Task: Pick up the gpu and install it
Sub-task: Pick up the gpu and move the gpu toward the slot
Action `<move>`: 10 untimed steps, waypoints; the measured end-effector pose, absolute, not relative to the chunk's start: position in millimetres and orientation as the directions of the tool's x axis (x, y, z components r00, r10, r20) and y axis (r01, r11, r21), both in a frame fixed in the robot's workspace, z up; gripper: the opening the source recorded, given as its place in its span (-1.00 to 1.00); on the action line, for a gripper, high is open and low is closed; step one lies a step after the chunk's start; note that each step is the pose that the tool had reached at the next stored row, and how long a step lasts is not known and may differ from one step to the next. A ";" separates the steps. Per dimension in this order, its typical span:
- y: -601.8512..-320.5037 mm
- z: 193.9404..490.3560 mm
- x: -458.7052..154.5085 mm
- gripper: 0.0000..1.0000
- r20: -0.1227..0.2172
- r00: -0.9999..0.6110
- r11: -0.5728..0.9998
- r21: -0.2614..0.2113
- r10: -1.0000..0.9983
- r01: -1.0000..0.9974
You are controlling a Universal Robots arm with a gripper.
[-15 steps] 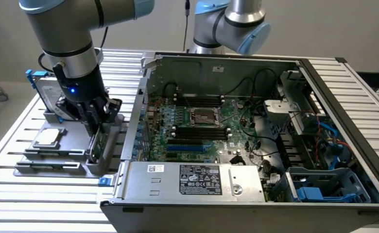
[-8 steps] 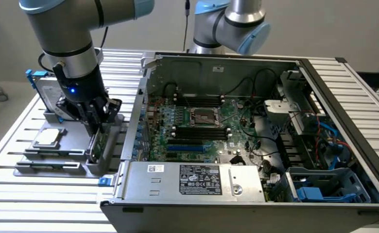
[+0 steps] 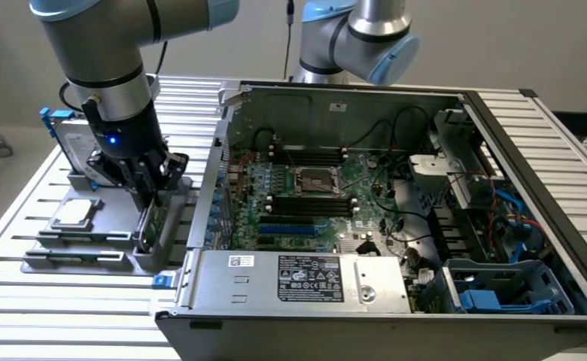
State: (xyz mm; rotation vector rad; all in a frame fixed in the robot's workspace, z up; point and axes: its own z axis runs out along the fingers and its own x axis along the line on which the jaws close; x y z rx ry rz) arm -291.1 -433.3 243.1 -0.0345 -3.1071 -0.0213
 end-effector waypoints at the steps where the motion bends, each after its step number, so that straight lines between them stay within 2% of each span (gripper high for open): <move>1: -433.2 243.9 -291.1 -0.48 0.034 -0.999 1.000 0.014 0.022 0.022; 10: -432.9 278.8 -291.2 -0.48 0.034 -0.999 1.000 0.013 0.022 0.022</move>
